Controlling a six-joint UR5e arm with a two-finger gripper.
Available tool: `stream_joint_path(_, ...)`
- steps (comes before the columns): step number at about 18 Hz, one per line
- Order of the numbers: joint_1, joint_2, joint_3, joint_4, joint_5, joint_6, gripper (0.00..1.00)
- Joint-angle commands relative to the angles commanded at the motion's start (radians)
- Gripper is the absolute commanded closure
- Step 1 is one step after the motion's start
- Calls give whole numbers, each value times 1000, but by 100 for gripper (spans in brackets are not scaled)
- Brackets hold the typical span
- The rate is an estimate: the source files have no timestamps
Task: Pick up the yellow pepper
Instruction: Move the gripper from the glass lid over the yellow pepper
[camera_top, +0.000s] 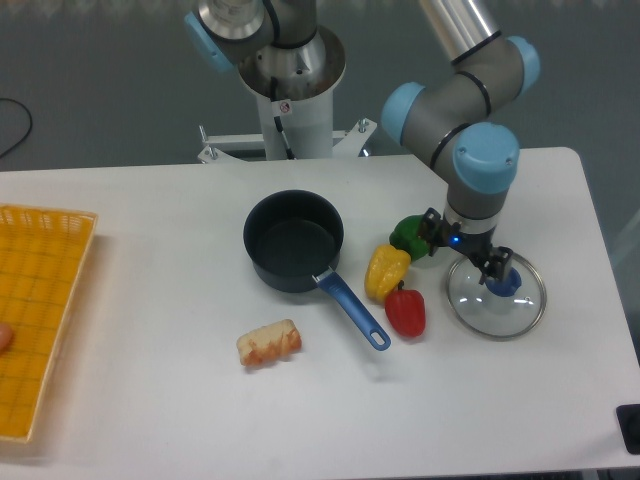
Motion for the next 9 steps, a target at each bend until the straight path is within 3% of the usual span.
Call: stream_joint_path(9, -81, 17, 6, -6, -20, -88, 0)
